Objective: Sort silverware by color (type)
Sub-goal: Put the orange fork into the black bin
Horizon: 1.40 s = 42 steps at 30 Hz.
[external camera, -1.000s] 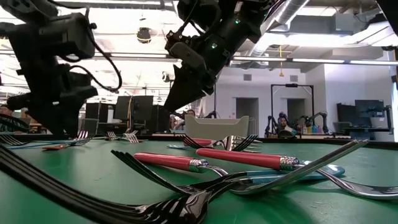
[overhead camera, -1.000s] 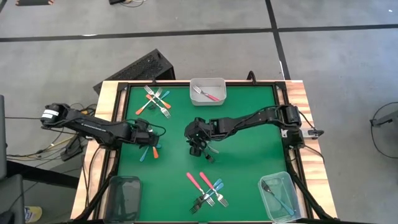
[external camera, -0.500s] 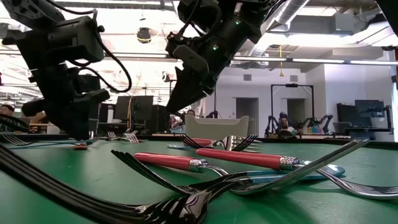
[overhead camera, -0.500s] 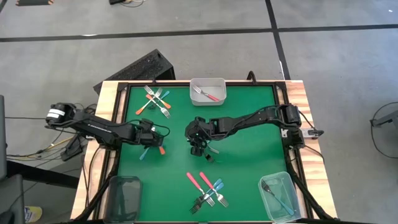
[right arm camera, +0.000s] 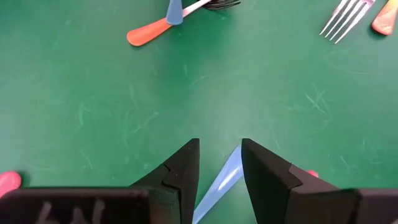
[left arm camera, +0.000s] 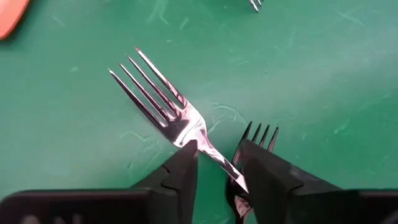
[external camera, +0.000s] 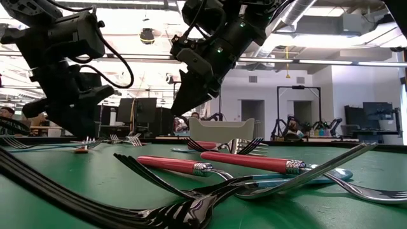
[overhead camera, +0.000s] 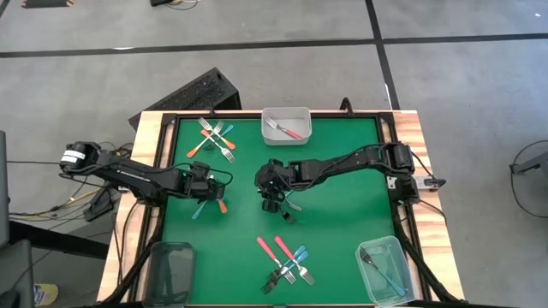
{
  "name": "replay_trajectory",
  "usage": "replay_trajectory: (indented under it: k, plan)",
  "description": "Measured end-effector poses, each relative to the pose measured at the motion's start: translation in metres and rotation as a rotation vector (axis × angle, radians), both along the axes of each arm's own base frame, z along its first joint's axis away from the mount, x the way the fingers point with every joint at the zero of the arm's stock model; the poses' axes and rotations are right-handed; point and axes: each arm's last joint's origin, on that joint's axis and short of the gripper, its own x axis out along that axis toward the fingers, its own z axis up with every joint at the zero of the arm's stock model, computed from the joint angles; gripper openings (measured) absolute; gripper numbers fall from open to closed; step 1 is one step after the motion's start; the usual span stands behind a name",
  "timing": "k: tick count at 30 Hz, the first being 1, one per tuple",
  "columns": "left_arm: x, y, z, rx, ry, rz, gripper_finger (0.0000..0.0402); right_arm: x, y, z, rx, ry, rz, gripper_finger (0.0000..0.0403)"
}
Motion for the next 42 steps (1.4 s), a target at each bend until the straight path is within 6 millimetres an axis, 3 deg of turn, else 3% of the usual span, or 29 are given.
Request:
replay_trajectory:
  k: [7, 15, 24, 29, 42]
  plan:
    - [0.000, 0.003, 0.000, -0.001, 0.001, 0.016, 0.0168, 0.000, 0.000, 0.000, -0.009, 0.001, 0.011, 0.0143]
    - [0.000, 0.009, 0.000, -0.001, 0.000, 0.052, 0.0159, 0.000, -0.009, 0.000, -0.017, -0.004, -0.036, 0.0143]
    - [-0.001, 0.033, -0.001, -0.027, 0.036, 0.106, 0.0156, 0.001, -0.024, 0.001, 0.000, -0.024, -0.090, 0.0143]
    - [-0.001, 0.030, -0.003, -0.087, -0.009, 0.176, 0.0160, 0.000, -0.023, 0.000, -0.002, -0.010, -0.090, 0.0143]
    - [0.006, 0.013, -0.002, -0.171, -0.081, 0.118, 0.0169, -0.009, -0.034, -0.019, 0.000, 0.008, -0.114, 0.0143]
